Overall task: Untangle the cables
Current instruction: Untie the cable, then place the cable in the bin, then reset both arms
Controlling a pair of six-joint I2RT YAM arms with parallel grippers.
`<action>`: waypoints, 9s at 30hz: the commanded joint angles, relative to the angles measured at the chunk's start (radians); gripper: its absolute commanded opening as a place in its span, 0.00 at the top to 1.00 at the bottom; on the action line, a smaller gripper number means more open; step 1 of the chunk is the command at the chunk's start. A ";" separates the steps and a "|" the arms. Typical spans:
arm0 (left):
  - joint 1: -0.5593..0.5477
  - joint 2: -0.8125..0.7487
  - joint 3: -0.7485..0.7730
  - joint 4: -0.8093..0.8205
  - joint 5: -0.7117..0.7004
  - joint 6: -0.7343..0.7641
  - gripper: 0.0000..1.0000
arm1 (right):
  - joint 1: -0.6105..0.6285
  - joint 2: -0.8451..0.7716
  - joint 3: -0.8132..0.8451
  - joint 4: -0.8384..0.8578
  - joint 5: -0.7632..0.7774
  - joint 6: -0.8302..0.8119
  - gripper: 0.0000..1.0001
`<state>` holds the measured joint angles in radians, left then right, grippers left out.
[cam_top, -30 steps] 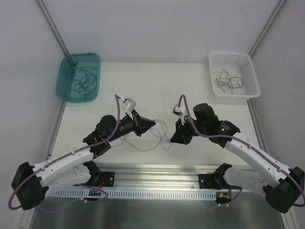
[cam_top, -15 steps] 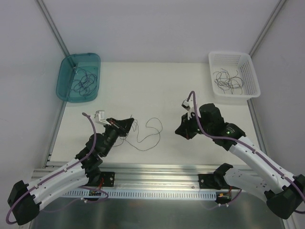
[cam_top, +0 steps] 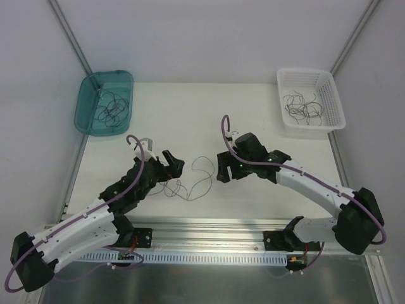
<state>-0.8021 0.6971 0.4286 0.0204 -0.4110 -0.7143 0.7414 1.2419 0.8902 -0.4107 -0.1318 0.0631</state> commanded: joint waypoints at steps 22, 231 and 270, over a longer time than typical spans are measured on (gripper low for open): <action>0.455 -0.100 0.234 -0.502 0.158 0.432 0.01 | 0.239 0.691 0.457 0.087 0.311 0.008 0.18; 0.481 -0.163 0.164 -0.432 0.299 0.480 0.01 | -0.813 0.743 0.642 0.665 0.046 0.376 0.55; 0.481 -0.165 0.160 -0.430 0.305 0.480 0.01 | -0.942 0.591 0.628 0.660 -0.108 0.407 0.96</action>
<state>-0.3317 0.5362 0.5919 -0.4389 -0.1268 -0.2428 -0.1707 1.9476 1.5066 0.3134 -0.3222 0.5556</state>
